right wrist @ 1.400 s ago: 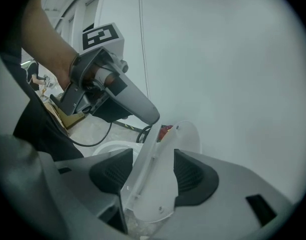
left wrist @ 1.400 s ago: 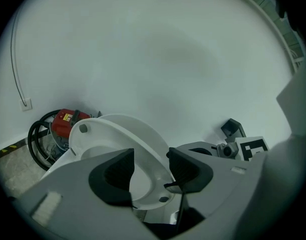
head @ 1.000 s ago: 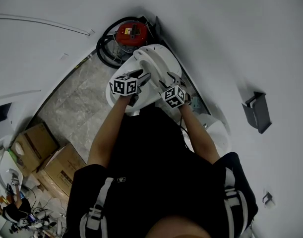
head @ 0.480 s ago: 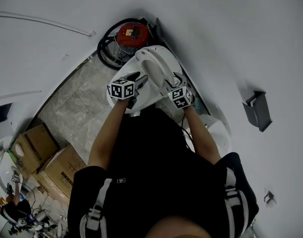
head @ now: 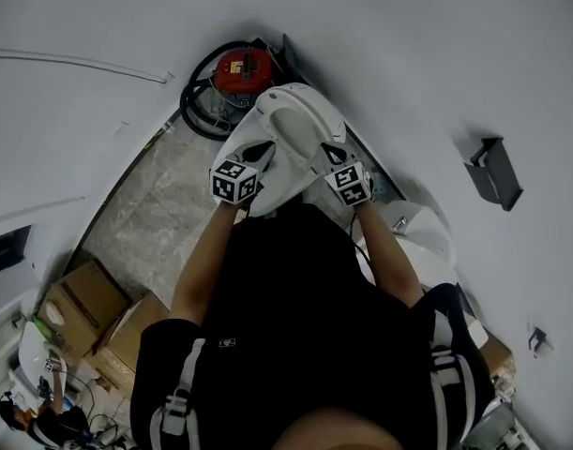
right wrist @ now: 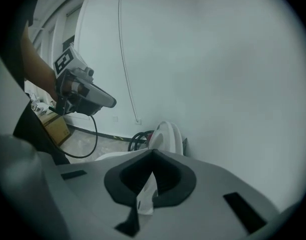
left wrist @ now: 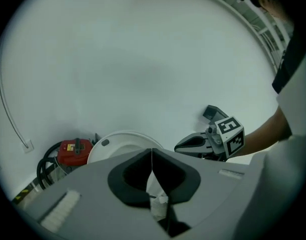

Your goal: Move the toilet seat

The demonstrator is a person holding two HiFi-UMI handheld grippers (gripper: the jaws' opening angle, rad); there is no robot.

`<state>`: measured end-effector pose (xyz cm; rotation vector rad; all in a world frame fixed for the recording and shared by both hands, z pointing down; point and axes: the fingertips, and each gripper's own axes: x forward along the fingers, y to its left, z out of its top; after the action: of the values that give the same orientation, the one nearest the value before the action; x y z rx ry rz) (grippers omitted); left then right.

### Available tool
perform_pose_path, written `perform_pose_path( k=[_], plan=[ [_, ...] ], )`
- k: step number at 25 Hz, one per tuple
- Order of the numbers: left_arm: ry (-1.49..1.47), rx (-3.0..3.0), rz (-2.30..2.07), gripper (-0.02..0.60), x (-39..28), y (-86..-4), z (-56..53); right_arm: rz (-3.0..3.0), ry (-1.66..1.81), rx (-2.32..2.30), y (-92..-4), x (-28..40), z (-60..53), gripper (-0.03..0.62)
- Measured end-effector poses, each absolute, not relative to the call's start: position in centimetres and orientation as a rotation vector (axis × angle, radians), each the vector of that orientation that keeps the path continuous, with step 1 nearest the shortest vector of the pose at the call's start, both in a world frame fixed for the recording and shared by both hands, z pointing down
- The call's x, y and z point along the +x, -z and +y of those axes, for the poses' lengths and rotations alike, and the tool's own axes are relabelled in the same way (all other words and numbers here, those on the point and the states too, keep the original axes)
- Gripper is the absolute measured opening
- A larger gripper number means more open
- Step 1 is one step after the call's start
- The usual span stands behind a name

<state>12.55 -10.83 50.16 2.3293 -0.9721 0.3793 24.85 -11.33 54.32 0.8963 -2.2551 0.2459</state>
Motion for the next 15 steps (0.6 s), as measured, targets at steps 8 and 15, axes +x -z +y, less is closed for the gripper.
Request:
perform_pose_path(
  k=[8,15],
  plan=[
    [-0.486,2.462,-0.901,-0.002,9.1,-47.9,-7.6,-2.227,-0.363,0.975,-53.6,22.7,-7.5,0.002],
    [-0.48,2.47,-0.882,-0.002,6.3,-47.7,-5.6,-2.245,-0.356,1.083,-51.6,20.5,-6.1,0.002]
  ],
)
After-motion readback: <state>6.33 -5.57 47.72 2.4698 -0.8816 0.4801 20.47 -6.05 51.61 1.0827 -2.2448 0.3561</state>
